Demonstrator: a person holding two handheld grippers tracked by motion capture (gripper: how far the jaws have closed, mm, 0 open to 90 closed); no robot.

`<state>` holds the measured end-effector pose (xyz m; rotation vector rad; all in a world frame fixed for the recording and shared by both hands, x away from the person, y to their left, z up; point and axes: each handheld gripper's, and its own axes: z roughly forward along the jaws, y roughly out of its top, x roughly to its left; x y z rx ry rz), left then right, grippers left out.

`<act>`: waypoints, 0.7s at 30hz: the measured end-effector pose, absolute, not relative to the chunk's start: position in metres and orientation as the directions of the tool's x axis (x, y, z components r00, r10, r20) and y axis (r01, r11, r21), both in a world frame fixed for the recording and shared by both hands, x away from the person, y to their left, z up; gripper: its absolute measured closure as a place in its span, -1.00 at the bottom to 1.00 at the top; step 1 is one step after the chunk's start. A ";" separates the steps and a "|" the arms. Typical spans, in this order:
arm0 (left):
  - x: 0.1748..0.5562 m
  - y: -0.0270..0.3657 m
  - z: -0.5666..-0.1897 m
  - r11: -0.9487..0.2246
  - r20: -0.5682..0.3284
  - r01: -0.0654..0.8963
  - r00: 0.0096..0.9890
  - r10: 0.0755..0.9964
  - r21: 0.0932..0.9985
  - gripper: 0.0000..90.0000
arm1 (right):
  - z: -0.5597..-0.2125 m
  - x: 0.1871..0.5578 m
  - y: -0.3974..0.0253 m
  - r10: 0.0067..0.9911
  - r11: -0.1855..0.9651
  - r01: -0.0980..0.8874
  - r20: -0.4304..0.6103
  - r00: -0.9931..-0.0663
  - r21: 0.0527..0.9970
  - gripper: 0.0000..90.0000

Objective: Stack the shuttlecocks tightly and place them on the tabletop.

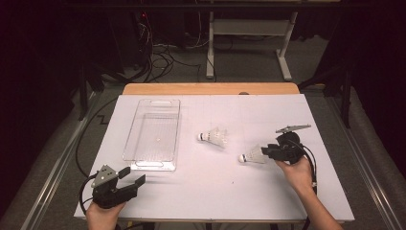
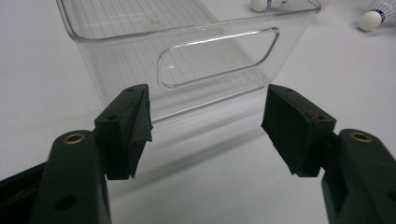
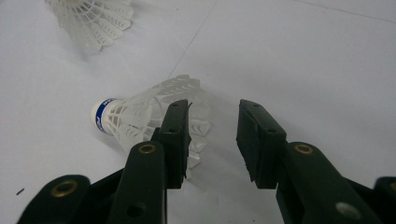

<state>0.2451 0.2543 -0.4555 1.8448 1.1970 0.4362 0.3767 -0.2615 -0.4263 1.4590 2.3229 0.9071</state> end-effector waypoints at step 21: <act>0.245 0.254 -0.455 -0.160 -0.158 0.560 0.476 0.865 0.813 -0.26 | -0.421 0.361 -0.270 0.871 0.296 0.706 0.122 -0.476 0.643 0.43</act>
